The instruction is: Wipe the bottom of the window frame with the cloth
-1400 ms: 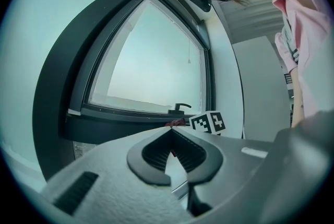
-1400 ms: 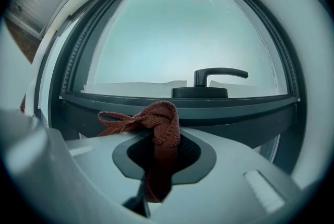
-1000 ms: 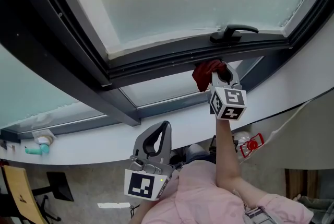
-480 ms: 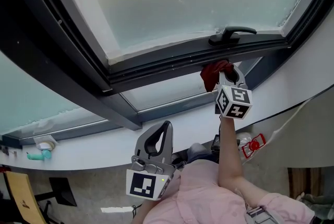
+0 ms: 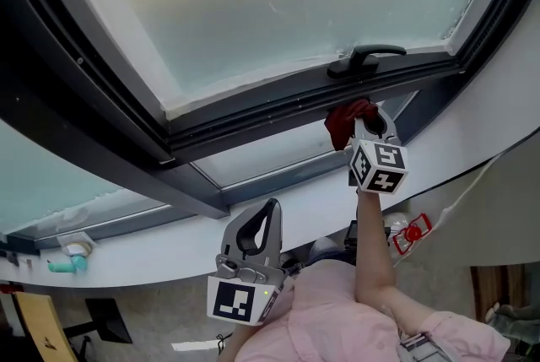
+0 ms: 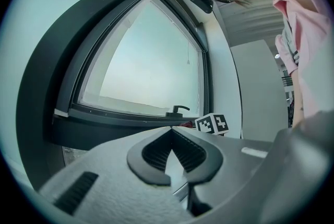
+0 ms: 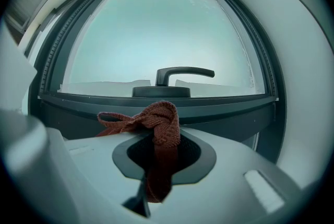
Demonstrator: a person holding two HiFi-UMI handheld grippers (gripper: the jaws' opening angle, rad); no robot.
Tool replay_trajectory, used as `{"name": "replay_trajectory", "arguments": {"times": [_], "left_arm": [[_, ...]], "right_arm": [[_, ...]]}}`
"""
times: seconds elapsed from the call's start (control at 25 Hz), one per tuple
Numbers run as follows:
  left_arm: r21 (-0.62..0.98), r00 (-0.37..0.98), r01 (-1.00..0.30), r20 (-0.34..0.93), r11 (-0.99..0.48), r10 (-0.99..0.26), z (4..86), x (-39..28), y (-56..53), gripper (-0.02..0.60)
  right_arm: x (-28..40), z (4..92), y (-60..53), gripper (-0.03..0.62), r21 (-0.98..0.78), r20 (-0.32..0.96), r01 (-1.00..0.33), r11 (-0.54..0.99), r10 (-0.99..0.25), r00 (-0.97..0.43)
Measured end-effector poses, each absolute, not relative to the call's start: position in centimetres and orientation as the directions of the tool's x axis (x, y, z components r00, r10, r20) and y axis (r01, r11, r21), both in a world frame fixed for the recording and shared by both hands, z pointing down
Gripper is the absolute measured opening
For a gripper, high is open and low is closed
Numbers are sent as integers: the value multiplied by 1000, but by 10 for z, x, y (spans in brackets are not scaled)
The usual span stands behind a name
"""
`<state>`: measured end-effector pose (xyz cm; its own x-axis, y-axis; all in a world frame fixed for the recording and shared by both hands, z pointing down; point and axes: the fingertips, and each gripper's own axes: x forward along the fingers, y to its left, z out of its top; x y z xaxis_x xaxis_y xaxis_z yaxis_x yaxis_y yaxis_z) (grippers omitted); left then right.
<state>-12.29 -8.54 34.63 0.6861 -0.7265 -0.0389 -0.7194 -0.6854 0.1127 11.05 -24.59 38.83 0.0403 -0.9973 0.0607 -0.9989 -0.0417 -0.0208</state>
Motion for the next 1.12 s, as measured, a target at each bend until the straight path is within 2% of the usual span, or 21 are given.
{"name": "replay_trajectory", "arguments": {"times": [0.48,0.88,1.12], "left_arm": [[109,685,-722,-29,-683,-728,344,-95,-91,0],[119,671,-732,-44,-671,-740,336,-44,-107,0],[113,638,-761,-41,-638,-769,336,-16,-114,0]], "right_arm": [[137,390,-248,66,-44,59,-998,-37,-998,34],[143,386,-241,66,49,117,-988,143,-984,-136],[183,369,-210,66,57,82,-978,202,-977,-197]]}}
